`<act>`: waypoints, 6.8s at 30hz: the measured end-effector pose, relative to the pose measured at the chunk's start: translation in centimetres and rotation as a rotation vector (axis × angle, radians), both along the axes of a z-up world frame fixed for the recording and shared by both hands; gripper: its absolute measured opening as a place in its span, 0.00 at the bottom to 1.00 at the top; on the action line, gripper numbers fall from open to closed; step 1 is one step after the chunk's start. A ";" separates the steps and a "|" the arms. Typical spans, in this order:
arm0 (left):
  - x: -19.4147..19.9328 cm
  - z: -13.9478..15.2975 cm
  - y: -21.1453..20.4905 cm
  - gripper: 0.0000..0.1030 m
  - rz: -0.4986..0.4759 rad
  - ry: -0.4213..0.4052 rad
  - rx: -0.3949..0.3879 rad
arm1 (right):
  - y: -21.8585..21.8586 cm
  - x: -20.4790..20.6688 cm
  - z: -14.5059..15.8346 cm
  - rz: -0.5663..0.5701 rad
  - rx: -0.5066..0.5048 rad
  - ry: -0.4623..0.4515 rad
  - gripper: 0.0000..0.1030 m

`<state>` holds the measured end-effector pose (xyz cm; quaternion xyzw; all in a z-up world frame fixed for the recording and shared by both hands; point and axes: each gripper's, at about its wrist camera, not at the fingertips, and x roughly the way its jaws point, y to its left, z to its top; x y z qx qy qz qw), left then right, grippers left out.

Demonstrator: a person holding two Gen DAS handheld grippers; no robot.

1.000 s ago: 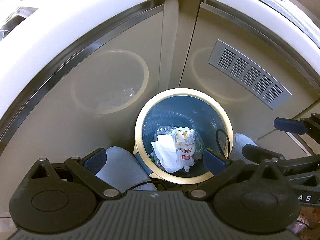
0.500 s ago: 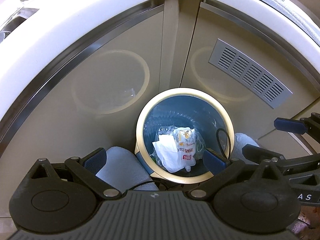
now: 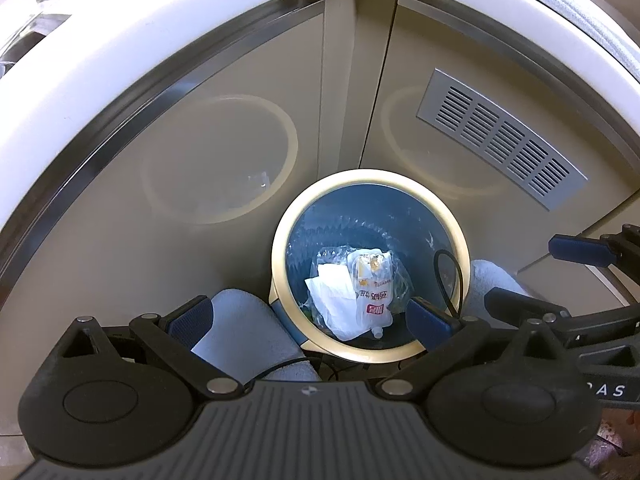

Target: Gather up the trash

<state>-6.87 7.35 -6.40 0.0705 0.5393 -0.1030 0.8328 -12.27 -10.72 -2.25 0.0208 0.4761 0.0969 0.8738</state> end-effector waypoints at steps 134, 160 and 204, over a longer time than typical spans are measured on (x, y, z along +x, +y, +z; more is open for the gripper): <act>30.5 23.5 -17.3 0.27 -0.117 -0.384 -0.557 | -18.8 23.8 20.5 -0.498 -0.056 -0.794 0.80; -0.1 14.7 -2.3 0.27 -0.027 -0.281 -0.204 | -5.5 -2.8 11.9 -0.145 0.040 -0.485 0.80; -3.1 8.7 -1.5 0.27 -0.135 -0.275 -0.050 | -7.1 -5.2 18.5 0.034 -0.294 -0.427 0.80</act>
